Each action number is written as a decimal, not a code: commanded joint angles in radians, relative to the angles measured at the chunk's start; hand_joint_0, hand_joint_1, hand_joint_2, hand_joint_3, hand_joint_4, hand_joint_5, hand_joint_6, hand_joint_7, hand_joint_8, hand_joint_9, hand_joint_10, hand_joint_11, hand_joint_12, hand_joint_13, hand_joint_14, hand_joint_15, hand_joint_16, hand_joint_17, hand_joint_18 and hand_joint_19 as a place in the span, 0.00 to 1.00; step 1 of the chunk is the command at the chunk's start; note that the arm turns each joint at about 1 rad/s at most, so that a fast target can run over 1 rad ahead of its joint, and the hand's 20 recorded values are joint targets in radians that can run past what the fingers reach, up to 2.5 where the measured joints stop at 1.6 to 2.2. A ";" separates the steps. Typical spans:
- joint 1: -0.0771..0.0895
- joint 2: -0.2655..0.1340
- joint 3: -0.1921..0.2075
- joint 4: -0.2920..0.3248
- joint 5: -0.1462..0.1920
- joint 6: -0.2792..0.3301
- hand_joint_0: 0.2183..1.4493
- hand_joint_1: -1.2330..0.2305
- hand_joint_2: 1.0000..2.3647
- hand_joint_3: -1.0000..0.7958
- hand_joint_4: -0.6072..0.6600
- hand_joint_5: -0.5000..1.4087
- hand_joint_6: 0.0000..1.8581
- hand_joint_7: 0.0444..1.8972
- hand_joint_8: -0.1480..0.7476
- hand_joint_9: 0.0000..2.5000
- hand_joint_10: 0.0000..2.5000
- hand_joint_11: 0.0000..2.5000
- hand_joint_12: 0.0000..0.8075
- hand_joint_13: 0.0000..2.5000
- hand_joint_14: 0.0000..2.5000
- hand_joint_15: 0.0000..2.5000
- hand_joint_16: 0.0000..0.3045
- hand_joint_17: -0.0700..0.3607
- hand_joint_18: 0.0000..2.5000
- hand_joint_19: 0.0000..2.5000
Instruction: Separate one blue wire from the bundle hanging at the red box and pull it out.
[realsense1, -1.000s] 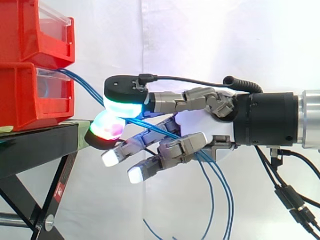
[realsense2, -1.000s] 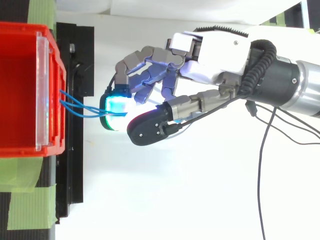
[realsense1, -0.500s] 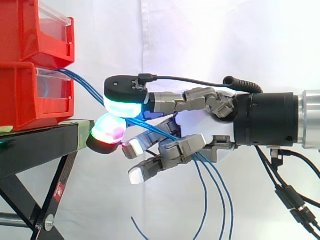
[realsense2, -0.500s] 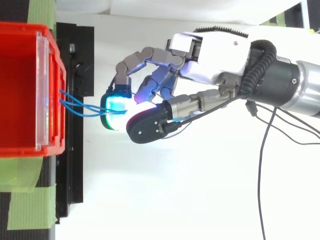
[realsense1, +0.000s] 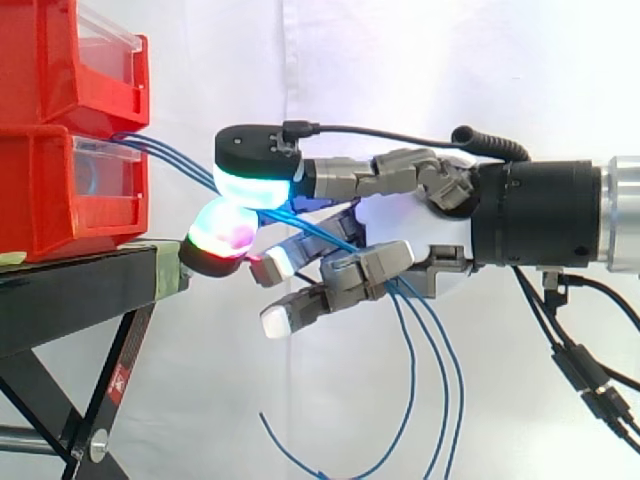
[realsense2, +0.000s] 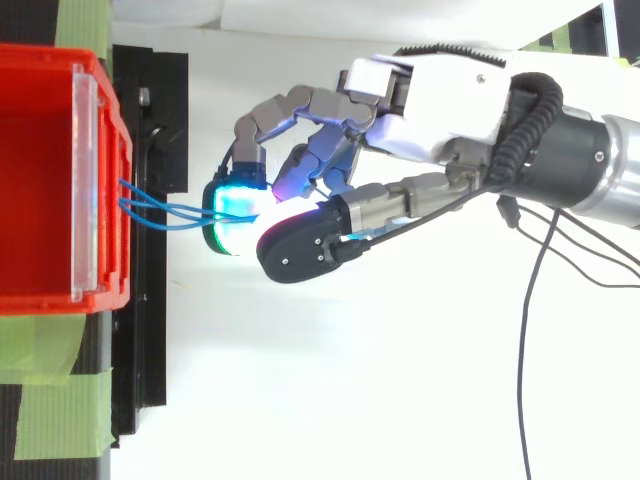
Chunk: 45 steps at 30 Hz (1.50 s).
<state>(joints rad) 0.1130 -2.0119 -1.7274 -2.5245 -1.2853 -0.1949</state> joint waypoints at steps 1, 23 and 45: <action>-0.004 0.019 0.000 -0.019 0.000 -0.041 0.36 0.40 0.01 0.40 0.63 0.16 0.44 0.51 0.57 0.44 0.00 0.51 0.37 0.59 0.27 0.52 0.18 0.45 0.29 0.24; -0.019 0.099 0.000 -0.096 0.037 -0.219 0.36 0.39 0.01 0.40 0.63 0.15 0.44 0.51 0.56 0.43 0.00 0.50 0.37 0.58 0.25 0.53 0.18 0.45 0.29 0.24; -0.036 0.150 0.046 -0.096 0.050 -0.347 0.38 0.28 0.01 0.37 0.64 0.16 0.43 0.50 0.55 0.41 0.01 0.48 0.36 0.58 0.22 0.54 0.18 0.44 0.28 0.24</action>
<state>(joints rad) 0.0781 -1.8759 -1.6828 -2.6201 -1.2348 -0.5095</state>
